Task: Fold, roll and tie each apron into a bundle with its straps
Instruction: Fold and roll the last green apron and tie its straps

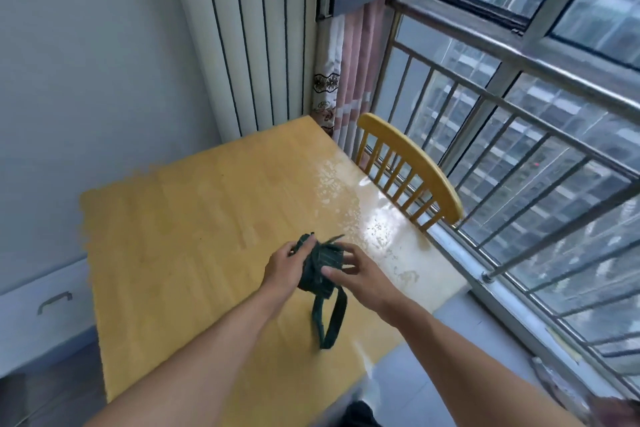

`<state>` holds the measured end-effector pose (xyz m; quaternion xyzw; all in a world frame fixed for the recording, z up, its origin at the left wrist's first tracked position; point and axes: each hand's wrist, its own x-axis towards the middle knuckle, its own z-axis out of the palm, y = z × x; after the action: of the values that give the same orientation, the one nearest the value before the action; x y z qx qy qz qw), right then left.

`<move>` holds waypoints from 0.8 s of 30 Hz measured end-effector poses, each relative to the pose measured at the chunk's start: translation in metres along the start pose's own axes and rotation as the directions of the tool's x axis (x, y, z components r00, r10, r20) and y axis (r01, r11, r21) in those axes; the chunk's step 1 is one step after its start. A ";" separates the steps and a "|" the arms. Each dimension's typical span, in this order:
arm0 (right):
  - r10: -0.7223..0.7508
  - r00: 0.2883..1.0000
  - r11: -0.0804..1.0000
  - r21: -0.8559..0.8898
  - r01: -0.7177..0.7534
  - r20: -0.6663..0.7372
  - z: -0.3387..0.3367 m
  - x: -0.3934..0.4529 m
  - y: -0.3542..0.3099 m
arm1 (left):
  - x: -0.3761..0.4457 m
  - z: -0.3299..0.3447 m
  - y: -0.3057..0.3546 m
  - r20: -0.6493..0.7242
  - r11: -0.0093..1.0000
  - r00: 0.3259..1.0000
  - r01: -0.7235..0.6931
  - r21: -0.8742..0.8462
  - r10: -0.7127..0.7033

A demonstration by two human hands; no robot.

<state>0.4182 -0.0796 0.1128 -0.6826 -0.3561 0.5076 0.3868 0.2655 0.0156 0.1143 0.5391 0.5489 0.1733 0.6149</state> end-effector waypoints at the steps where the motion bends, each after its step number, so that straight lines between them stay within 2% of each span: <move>1: -0.003 1.000 1.000 0.019 0.003 -0.024 -0.003 -0.005 -0.002 | -0.001 0.005 0.008 0.016 1.000 1.000 -0.005 -0.022 0.006; 8: 0.025 0.980 0.951 0.306 0.038 -0.200 -0.050 -0.048 -0.001 | -0.026 0.054 0.050 0.239 0.988 0.959 -0.142 -0.060 0.152; 11: 0.016 0.962 0.944 0.322 0.076 -0.273 -0.075 -0.087 -0.004 | -0.042 0.088 0.066 0.306 0.986 0.937 -0.164 -0.042 0.169; 14: 0.056 0.939 0.956 0.290 0.048 -0.340 -0.106 -0.145 0.001 | -0.068 0.137 0.081 0.391 0.988 0.908 -0.155 -0.023 0.151; 18: 0.062 0.881 0.958 0.275 0.079 -0.468 -0.143 -0.233 0.033 | -0.126 0.203 0.092 0.515 0.987 0.842 -0.157 -0.043 0.157; 24: 0.031 0.830 0.968 0.225 0.114 -0.556 -0.181 -0.381 0.108 | -0.239 0.296 0.086 0.741 0.975 0.659 -0.220 0.025 0.129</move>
<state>0.5155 -0.4930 0.2090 -0.7385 -0.1768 0.3195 0.5669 0.4729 -0.2861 0.2494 0.6469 0.2101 -0.0307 0.7325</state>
